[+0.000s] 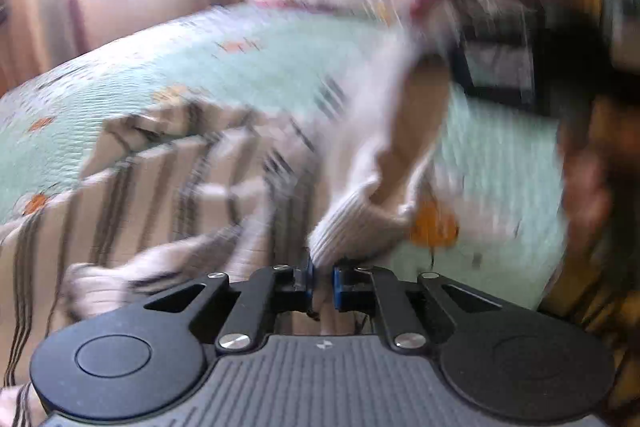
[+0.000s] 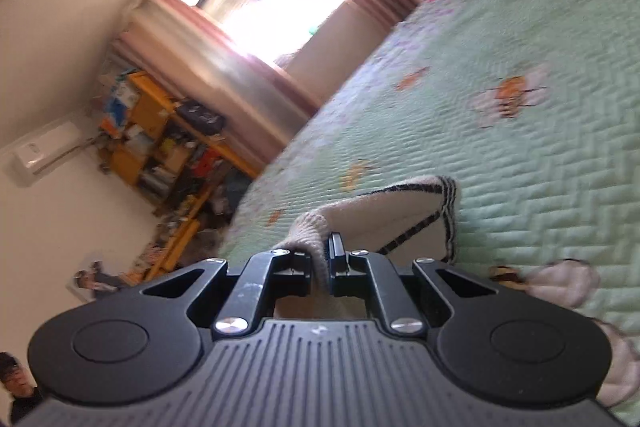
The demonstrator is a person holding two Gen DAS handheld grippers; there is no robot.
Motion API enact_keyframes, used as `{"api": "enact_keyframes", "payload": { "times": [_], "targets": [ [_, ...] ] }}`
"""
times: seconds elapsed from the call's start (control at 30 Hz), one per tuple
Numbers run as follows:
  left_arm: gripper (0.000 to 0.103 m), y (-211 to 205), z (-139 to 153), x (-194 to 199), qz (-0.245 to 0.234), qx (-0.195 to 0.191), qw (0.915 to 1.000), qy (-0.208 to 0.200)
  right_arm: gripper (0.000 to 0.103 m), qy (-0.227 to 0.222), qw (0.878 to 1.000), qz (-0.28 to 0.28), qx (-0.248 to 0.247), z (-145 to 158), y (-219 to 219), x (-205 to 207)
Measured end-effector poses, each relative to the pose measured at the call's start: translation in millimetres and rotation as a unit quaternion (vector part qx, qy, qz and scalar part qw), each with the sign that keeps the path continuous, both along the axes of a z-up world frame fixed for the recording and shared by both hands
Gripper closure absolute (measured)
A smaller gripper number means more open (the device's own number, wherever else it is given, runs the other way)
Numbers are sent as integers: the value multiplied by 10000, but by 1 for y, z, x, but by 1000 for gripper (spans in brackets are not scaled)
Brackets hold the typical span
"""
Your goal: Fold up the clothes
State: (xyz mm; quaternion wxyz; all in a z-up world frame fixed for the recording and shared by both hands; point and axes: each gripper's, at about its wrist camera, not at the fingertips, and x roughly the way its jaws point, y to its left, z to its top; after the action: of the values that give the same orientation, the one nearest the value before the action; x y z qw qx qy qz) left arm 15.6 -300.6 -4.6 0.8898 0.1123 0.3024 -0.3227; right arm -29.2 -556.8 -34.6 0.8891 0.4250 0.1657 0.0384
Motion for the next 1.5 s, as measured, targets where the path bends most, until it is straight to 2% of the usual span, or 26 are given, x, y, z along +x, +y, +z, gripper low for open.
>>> {"api": "enact_keyframes", "payload": {
  "times": [0.07,0.1,0.13,0.2,0.3,0.4,0.43,0.5,0.53,0.6,0.63,0.7,0.73,0.87,0.93,0.97,1.0,1.07,1.1,1.17,1.23,1.3,1.33,1.37,1.4,1.5],
  "targets": [
    [94,25,20,1,445,-19,9978,-492,87,303,9994,108,98,-13,-4,2],
    [94,30,24,5,667,90,9960,-588,78,356,9985,308,282,-20,-2,2],
    [94,36,25,10,796,204,9948,-601,64,386,9967,543,467,-28,0,3],
    [94,39,23,15,932,415,9932,-563,59,382,9925,1002,595,-40,14,2],
    [94,43,18,17,1045,474,9925,-419,58,403,9902,1322,200,-41,31,-4],
    [94,45,16,20,1120,498,9917,-379,54,218,9871,1348,-831,-24,35,-15],
    [94,45,16,21,1160,495,9913,-366,48,123,9831,1281,-1303,-17,35,-20],
    [94,47,17,25,1253,485,9903,-340,36,-84,9708,1137,-2109,-4,34,-30],
    [94,46,16,26,1269,481,9902,-319,30,-138,9583,1070,-2646,1,37,-31],
    [94,45,16,26,1274,471,9903,-284,23,-240,9224,955,-3734,8,43,-31],
    [94,47,15,24,1271,465,9904,-278,21,-273,8923,995,-4395,6,51,-26],
    [94,49,14,19,1266,453,9906,-264,21,-402,8170,1285,-5607,-3,67,-14],
    [94,51,13,17,1264,447,9906,-257,21,-488,7863,1559,-5959,-9,75,-8],
    [94,54,16,14,1227,418,9912,-282,20,-805,6842,2434,-6827,-26,103,18],
    [94,55,18,14,1225,397,9912,-303,20,-870,6455,2690,-7095,-34,114,30],
    [93,56,19,14,1223,388,9912,-324,20,-863,6332,2792,-7166,-37,118,38],
    [93,56,20,14,1228,383,9911,-349,25,-821,6275,2887,-7184,-39,121,46],
    [93,58,22,15,1248,379,9907,-388,74,-595,6264,2921,-7203,-39,126,63],
    [93,58,23,15,1259,377,9905,-408,92,-452,6426,2865,-7092,-34,129,70],
    [93,61,30,17,1312,432,9887,-575,92,-414,6762,2474,-6927,-14,134,82],
    [93,66,43,22,1358,423,9869,-767,93,-711,6855,1966,-6975,16,137,82],
    [93,71,65,28,1378,376,9849,-984,93,-1135,7166,1474,-6722,67,137,80],
    [93,74,80,31,1355,328,9839,-1115,93,-1363,7252,1240,-6634,95,138,78],
    [93,76,98,33,1334,277,9822,-1294,93,-1563,7228,1030,-6652,120,140,76],
    [93,77,120,36,1329,222,9794,-1506,93,-1745,7124,814,-6749,144,145,74],
    [93,78,187,45,1329,59,9679,-2134,93,-2126,6723,123,-7090,211,160,76]
  ]
}}
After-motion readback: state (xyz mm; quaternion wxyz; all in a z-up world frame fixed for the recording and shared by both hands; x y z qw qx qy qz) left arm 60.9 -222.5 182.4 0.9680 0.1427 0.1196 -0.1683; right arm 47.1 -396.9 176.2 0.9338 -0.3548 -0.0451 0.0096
